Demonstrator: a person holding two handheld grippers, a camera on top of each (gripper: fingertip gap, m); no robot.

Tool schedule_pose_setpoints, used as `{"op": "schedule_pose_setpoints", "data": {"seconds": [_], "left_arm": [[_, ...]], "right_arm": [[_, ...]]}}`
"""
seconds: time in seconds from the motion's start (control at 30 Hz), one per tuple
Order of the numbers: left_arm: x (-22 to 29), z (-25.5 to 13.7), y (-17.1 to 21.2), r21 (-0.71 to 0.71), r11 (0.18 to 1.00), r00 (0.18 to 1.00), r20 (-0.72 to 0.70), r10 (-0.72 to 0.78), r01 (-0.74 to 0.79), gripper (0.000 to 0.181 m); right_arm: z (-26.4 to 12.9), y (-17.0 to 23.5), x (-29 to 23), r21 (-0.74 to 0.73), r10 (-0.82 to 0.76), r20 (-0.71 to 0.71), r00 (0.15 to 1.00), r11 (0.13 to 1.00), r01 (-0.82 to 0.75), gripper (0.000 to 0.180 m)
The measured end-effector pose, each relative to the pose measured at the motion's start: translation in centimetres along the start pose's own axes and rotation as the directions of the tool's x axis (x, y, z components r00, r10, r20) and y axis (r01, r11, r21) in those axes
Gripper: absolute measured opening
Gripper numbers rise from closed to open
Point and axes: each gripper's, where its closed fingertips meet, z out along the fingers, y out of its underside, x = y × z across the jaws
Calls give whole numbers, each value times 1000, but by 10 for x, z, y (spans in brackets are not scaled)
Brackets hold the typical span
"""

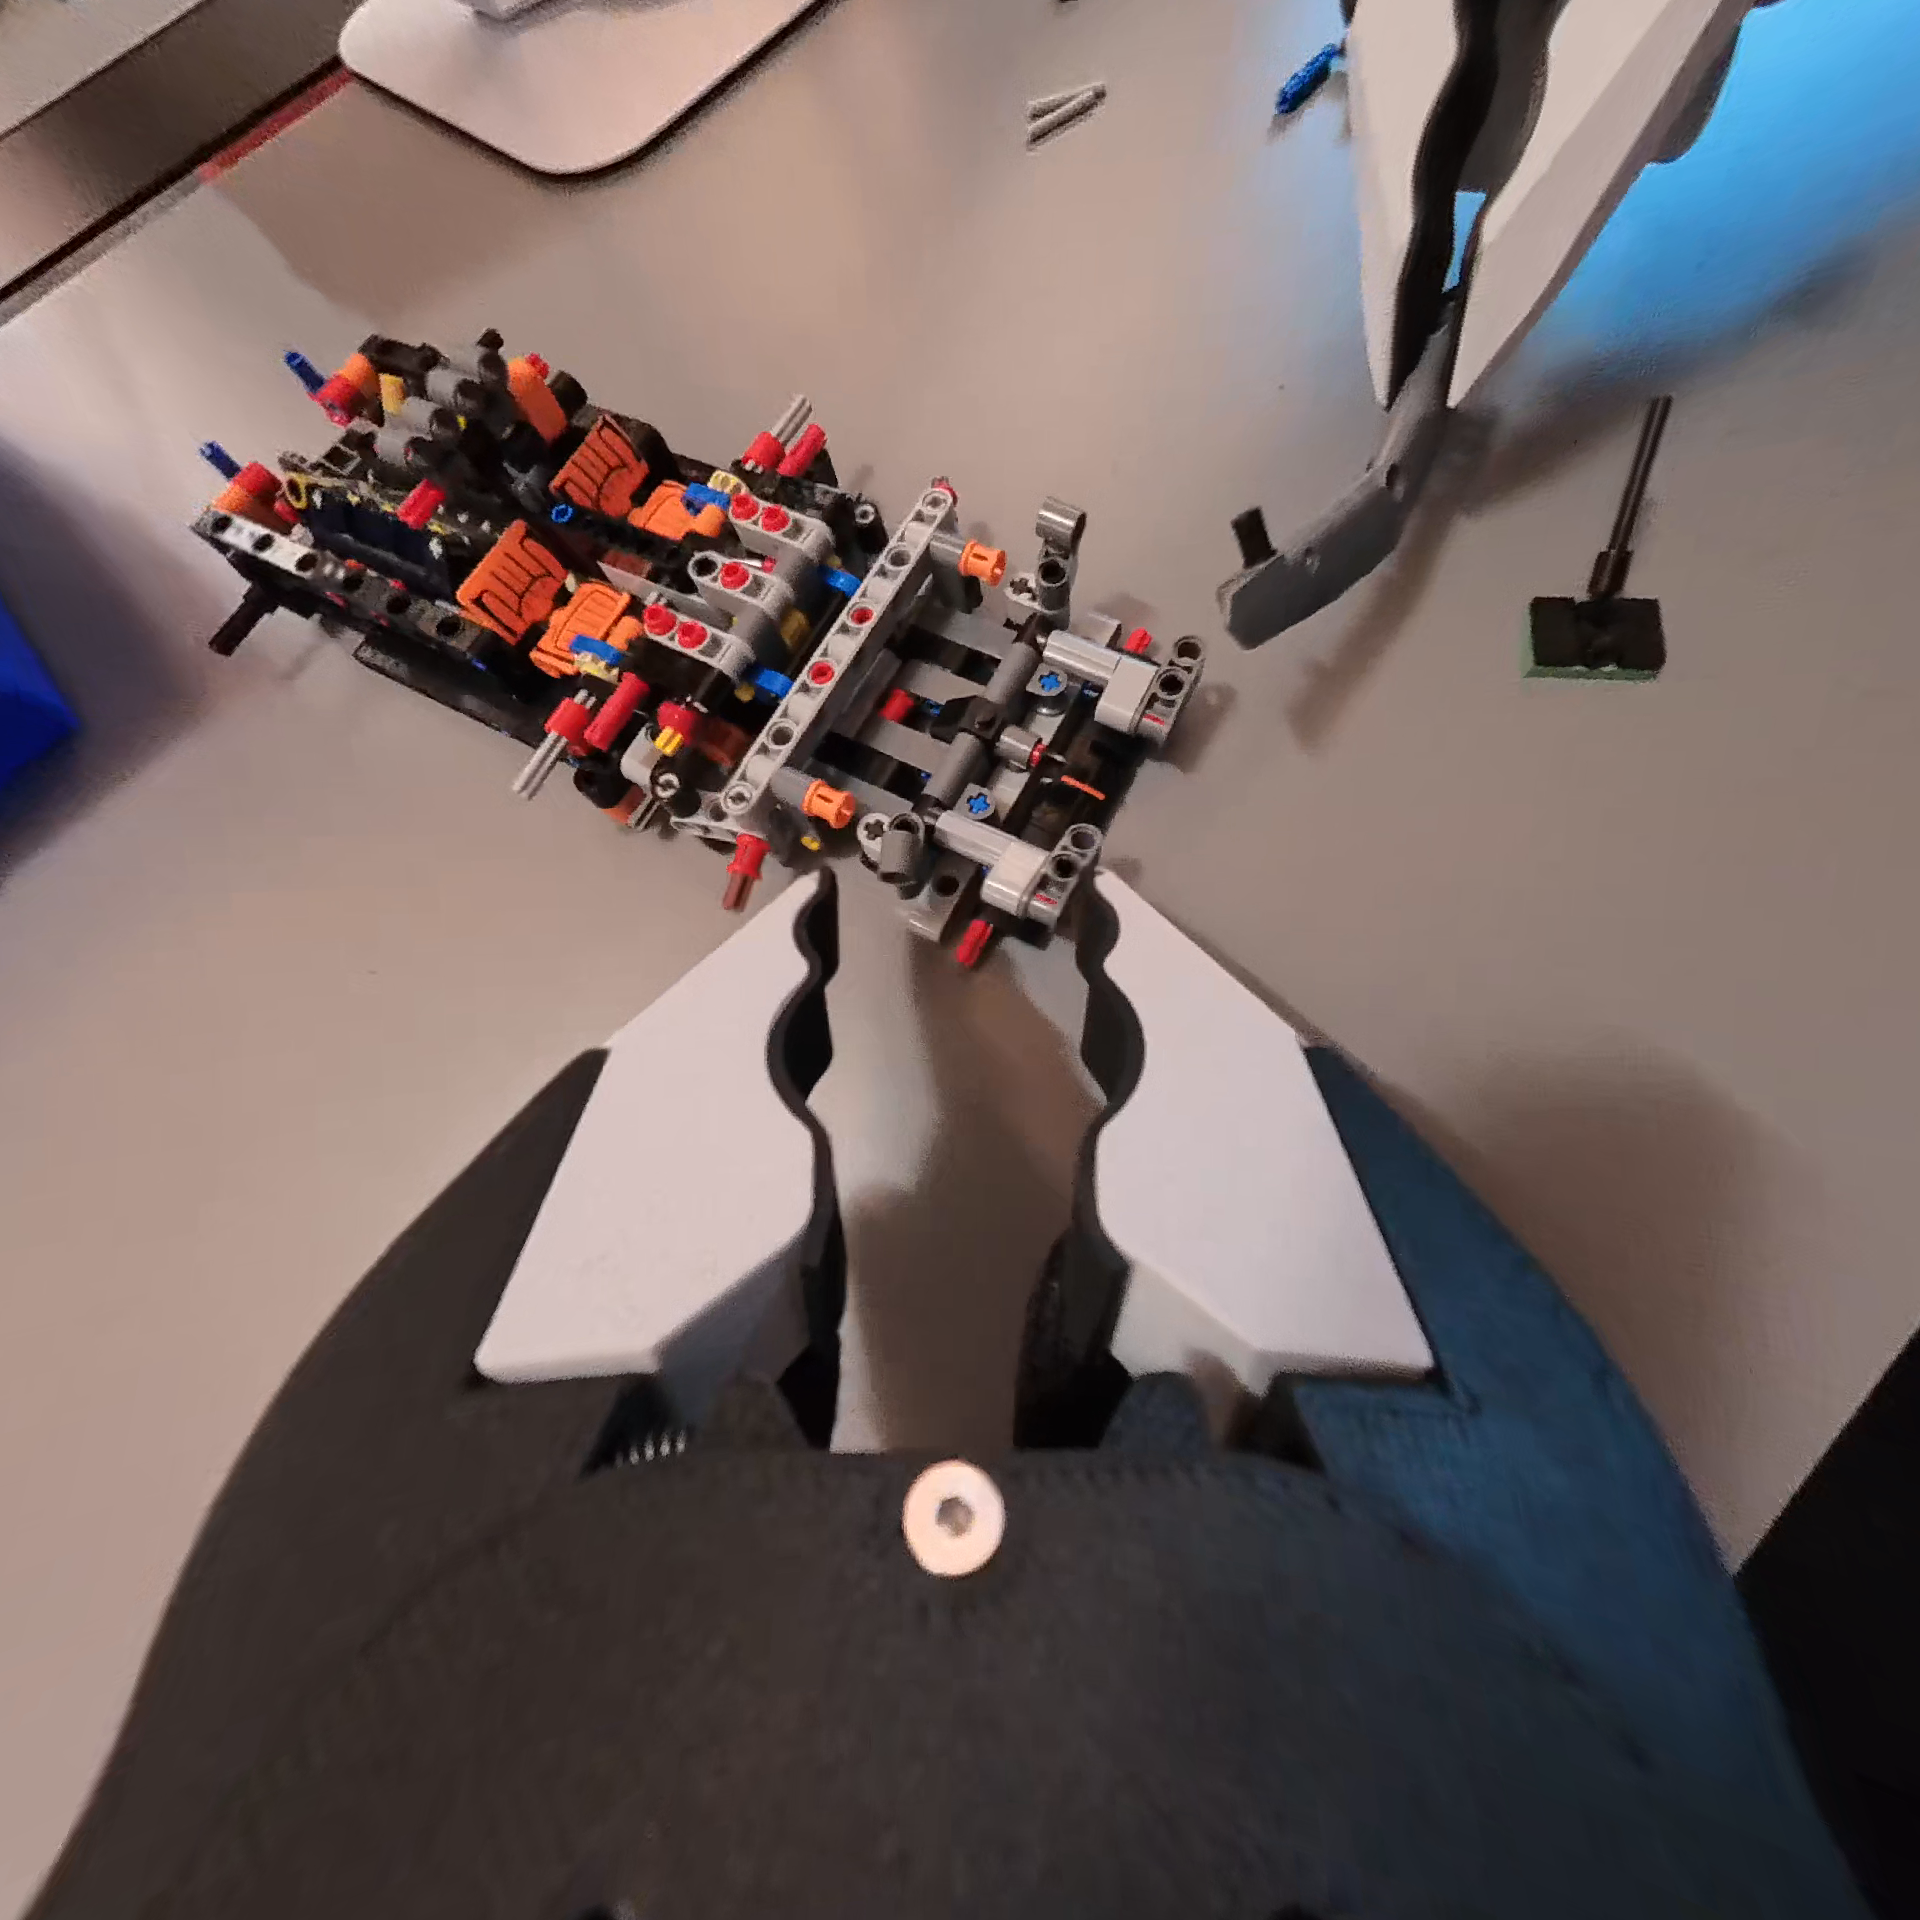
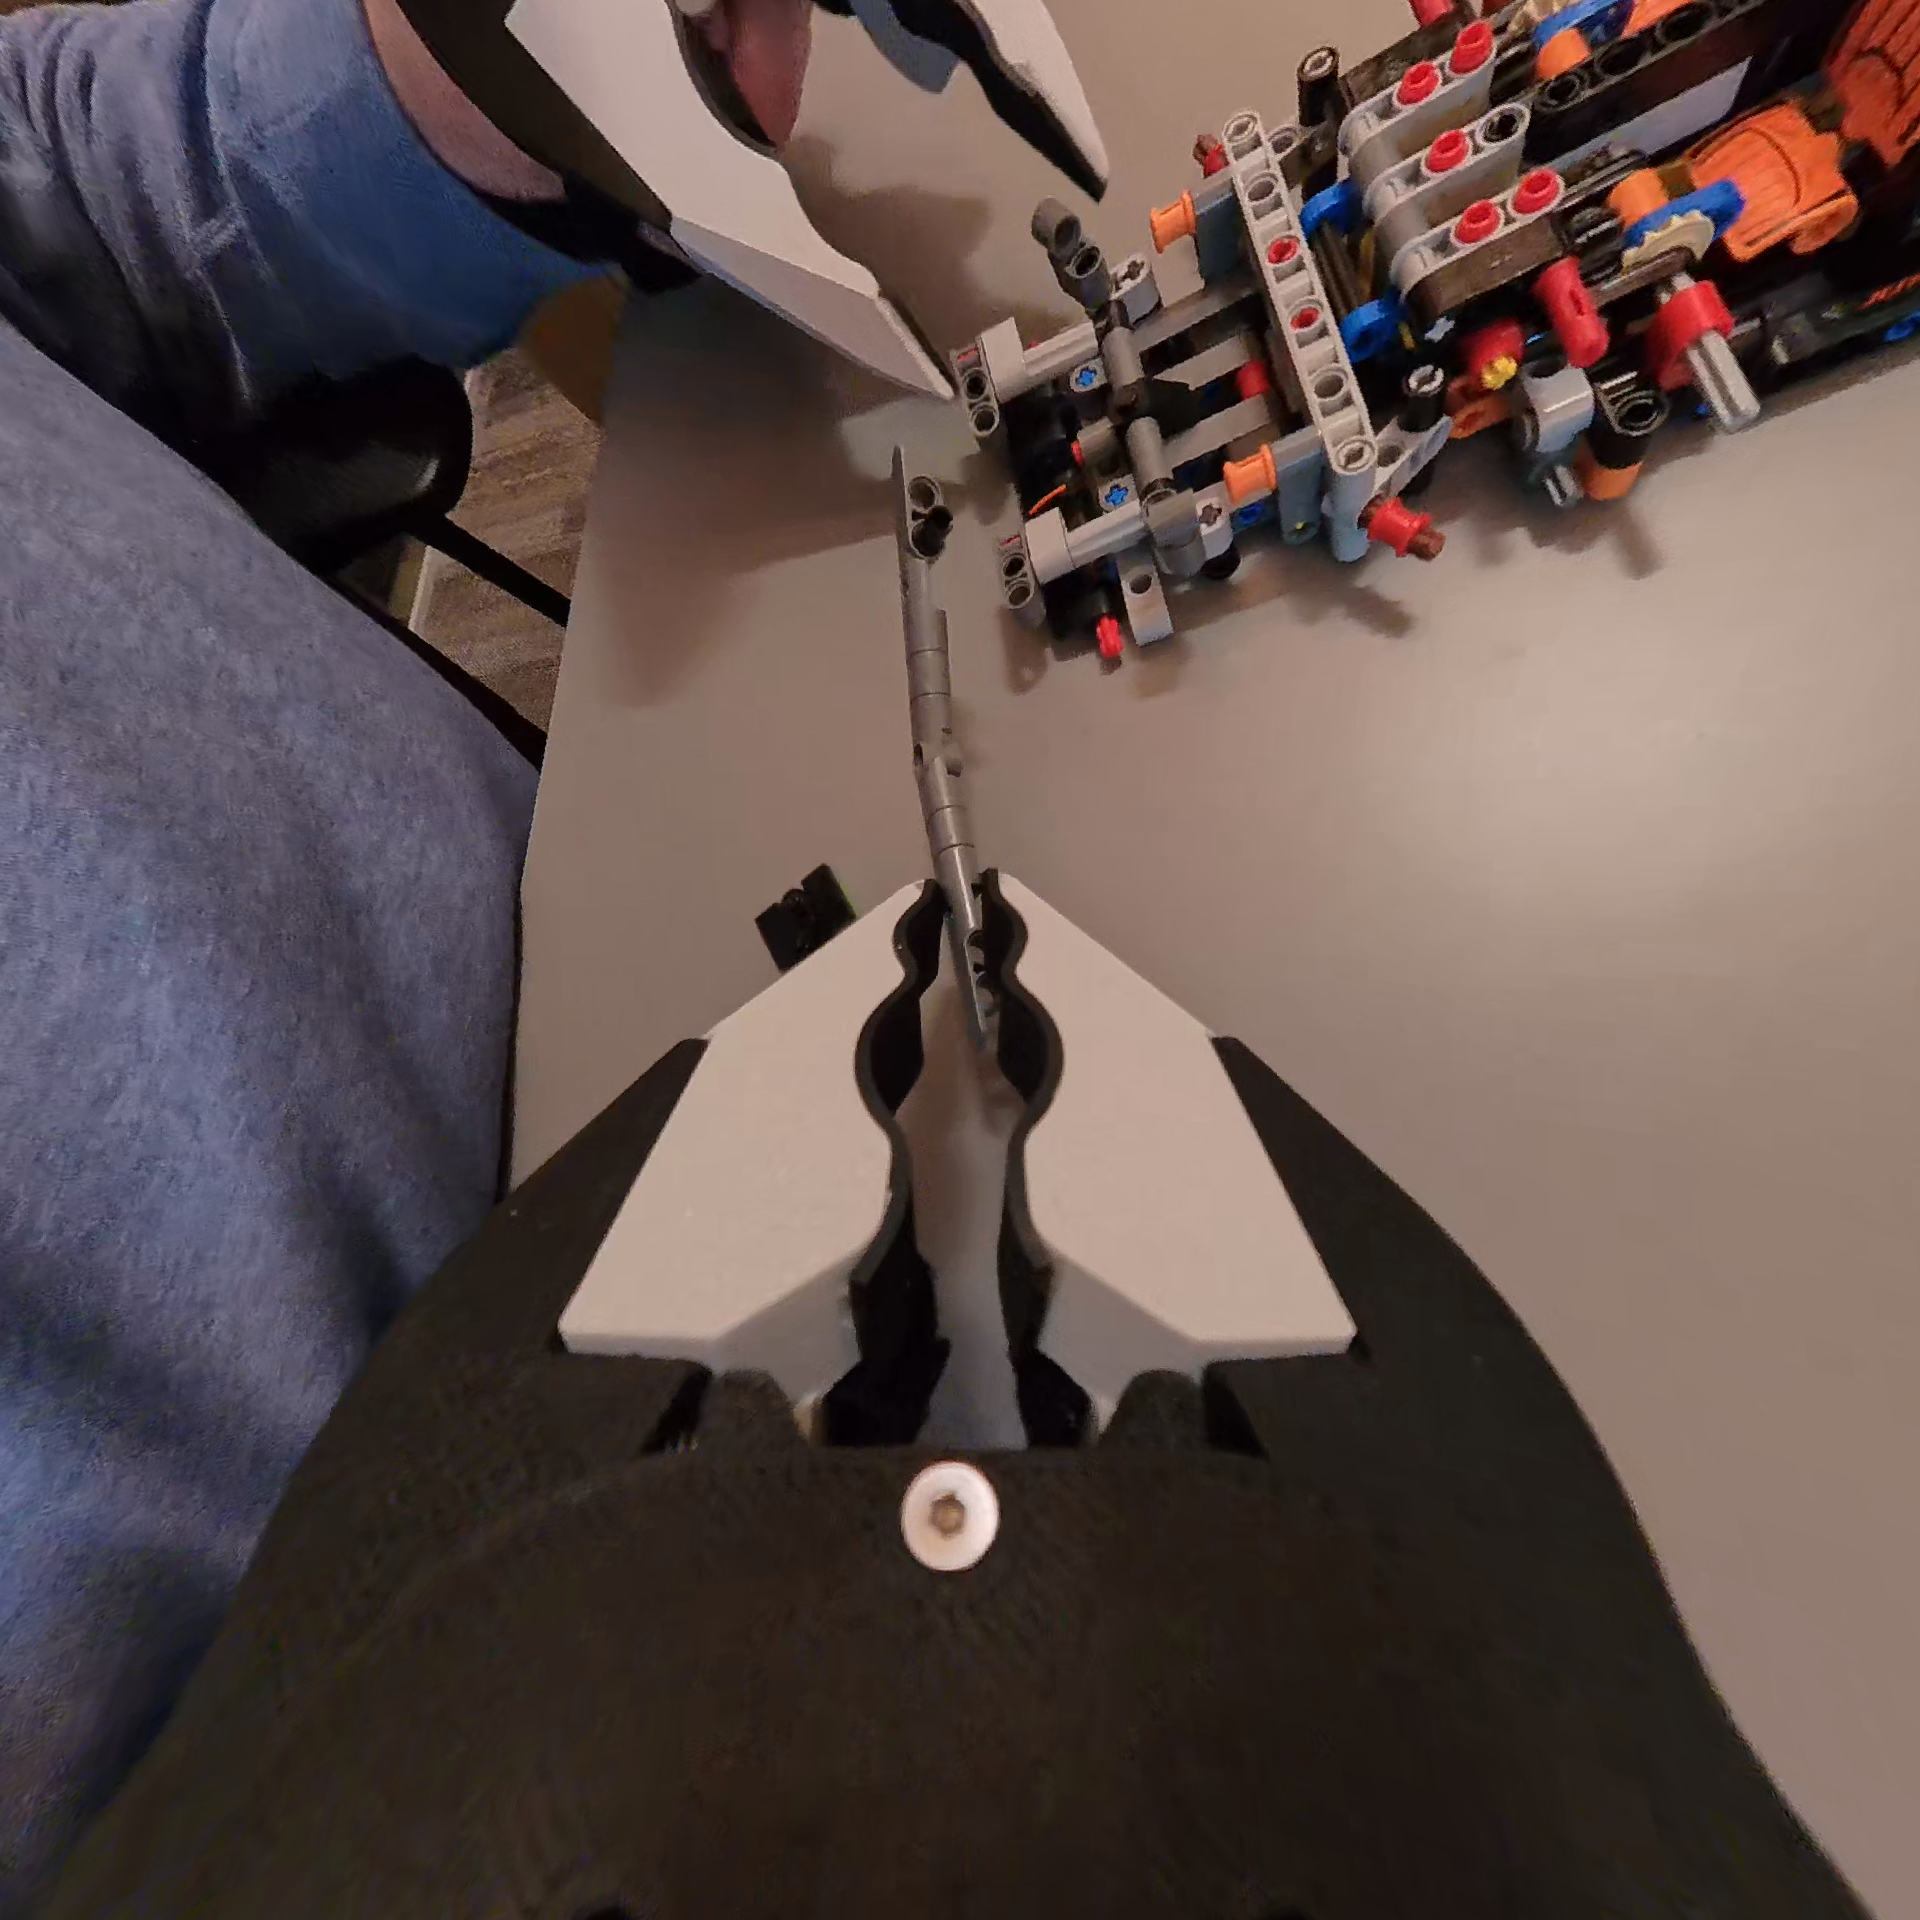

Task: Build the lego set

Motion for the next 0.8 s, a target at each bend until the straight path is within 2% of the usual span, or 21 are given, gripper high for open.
{"op": "schedule_pose_setpoints", "data": {"seconds": [0.13,0.2,0.4,0.53,0.8], "left_arm": [[-1,1,-2,-1,1000,997,-76,-9,9,40],[-1,1,-5,17,1000,996,-94,-11,13,31],[-5,-3,-9,53,995,988,-134,-75,82,29],[-9,3,-5,25,998,992,-115,-51,54,27],[-12,5,-5,31,999,990,-138,19,-15,11]], "right_arm": [[1,-4,-1,4,-7,-1,1000,1000,7,5],[1,-4,-2,10,-5,-2,1000,1000,5,5],[-4,-1,-2,24,26,21,999,999,-26,5],[0,-6,-2,-9,22,50,998,1000,-22,5],[13,-16,-1,-91,-3,77,997,996,10,5]]}}
